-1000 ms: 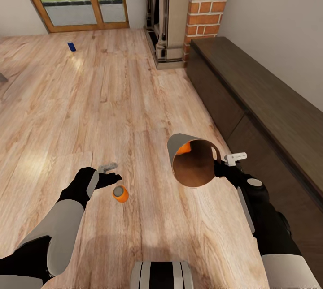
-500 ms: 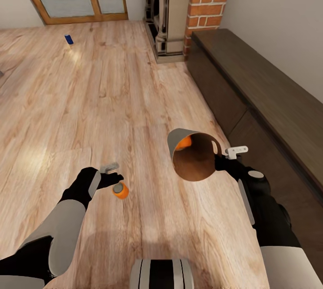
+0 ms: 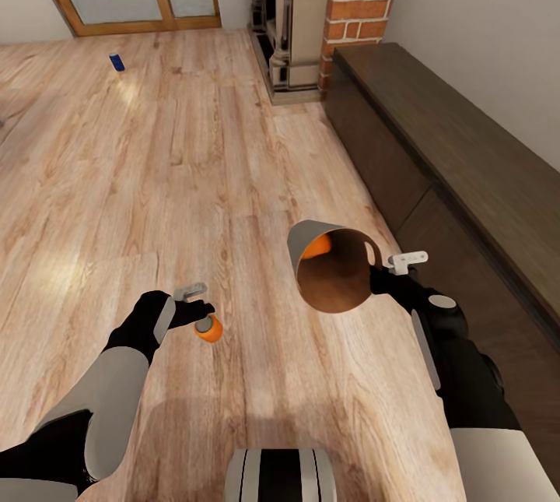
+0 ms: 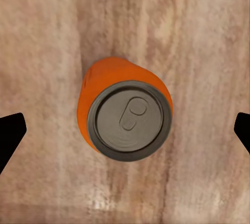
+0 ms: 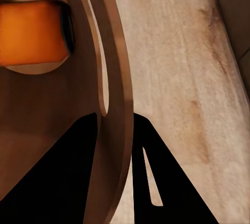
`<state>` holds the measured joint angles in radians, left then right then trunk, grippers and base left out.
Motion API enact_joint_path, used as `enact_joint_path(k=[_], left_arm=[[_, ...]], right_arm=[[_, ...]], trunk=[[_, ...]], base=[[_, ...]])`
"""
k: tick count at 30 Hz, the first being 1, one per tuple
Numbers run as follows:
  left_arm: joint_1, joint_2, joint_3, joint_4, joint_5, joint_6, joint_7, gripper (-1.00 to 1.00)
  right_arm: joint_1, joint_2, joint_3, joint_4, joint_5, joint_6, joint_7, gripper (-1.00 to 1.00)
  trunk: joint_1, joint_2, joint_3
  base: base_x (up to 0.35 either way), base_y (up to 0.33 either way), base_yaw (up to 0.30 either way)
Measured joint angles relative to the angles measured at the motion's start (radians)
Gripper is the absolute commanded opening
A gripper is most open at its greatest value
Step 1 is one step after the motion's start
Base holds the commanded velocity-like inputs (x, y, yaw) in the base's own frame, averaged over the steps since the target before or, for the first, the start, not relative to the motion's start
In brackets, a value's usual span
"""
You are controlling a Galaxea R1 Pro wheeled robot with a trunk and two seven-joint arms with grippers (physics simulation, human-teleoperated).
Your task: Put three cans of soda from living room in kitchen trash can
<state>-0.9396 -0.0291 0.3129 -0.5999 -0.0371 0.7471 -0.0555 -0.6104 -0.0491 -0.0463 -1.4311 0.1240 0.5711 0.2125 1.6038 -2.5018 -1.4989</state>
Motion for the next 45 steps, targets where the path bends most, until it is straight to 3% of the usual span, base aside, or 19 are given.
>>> enact_joint_path(k=[45], left_arm=[[0.001, 0.0, 0.0, 0.0, 0.003, -0.011, -0.001, 1.0]], right_arm=[[0.004, 0.001, 0.004, 0.005, -0.001, -0.012, 0.004, -1.0]], trunk=[[0.0, 0.0, 0.0]], base=[[0.024, 0.008, 0.0]])
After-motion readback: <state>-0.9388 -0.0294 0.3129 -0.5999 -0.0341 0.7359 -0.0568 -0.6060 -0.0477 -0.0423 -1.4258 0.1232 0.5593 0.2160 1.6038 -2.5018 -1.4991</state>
